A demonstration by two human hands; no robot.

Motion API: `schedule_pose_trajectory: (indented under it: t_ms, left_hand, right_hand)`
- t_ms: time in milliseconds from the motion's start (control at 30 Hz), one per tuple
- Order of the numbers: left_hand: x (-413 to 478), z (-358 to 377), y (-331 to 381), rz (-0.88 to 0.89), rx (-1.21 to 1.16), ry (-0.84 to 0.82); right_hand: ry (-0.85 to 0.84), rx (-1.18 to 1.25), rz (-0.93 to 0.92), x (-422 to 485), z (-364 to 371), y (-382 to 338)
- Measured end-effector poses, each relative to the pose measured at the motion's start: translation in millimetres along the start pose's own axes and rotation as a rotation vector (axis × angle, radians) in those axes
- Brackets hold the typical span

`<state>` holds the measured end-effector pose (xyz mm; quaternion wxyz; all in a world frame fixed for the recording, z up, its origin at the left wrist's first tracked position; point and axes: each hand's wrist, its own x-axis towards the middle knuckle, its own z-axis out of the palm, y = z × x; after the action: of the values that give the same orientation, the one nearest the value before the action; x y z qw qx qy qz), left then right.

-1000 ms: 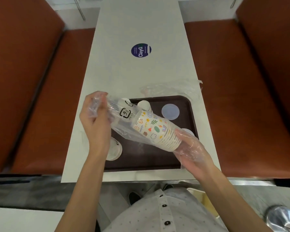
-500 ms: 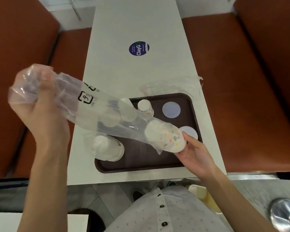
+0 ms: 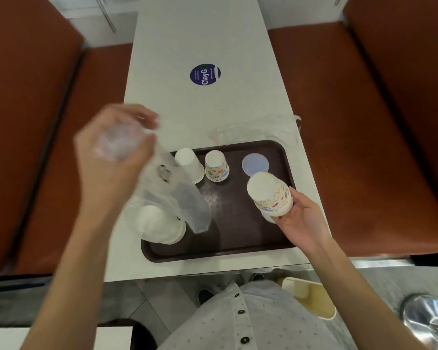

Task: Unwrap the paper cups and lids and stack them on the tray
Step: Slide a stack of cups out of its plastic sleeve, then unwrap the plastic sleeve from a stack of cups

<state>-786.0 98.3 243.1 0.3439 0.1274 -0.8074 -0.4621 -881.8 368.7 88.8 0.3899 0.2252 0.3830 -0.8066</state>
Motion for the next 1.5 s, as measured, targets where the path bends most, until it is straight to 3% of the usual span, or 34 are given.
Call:
schedule_pose_trajectory:
  t_ms: [100, 233, 333, 467, 633, 700, 800, 900, 1100, 1200, 1300, 1500]
  left_hand:
    - [-16.6, 36.5, 4.4, -0.082, -0.081, -0.256]
    - [-30.8, 70.3, -10.2, -0.053, 0.098, -0.613]
    - [-42.9, 78.6, -19.1, -0.053, 0.047, -0.763]
    - [-60.4, 88.2, -16.4, -0.203, -0.119, -0.579]
    - [-71.0, 86.7, -17.6, -0.26, -0.163, -0.426]
    - [-70.8, 84.6, -15.5, -0.267, -0.148, -0.395]
    - [-67.5, 82.7, -14.7, -0.286, -0.135, -0.371]
    - [-66.2, 80.2, -17.8, -0.288, -0.128, -0.382]
    - [-65.0, 59.1, -34.8, -0.305, -0.023, -0.46]
    - [-56.1, 47.8, -42.0, -0.289, 0.003, -0.428]
    - [-51.5, 49.1, -50.1, -0.326, 0.08, -0.43]
    - [-62.7, 61.3, -53.7, -0.341, 0.203, -0.448]
  right_hand:
    - [-0.057, -0.001, 0.016, -5.2, 19.9, -3.5]
    - [-0.162, 0.052, 0.014, -12.4, 41.6, -5.9]
    - [-0.24, 0.074, -0.021, -18.3, 51.5, -9.9]
    - [-0.236, -0.045, -0.057, -25.4, 59.9, -7.6]
    - [-0.019, -0.697, -0.435, -32.2, 67.0, -18.3]
    - [-0.105, -0.872, -0.573, -38.3, 72.2, -33.1]
    - [-0.342, -1.085, -0.639, -47.6, 85.1, -46.6]
    - [-0.385, -1.256, -0.678, -42.5, 94.8, -41.3]
    - [-0.281, -1.093, -0.629, -11.4, 82.3, -24.7]
    - [-0.203, -1.133, -0.566, 9.6, 69.1, -19.3]
    - [-0.228, -1.135, -0.488, 26.1, 57.0, -6.6]
    - [-0.184, -1.138, -0.565, 28.4, 40.3, 4.0]
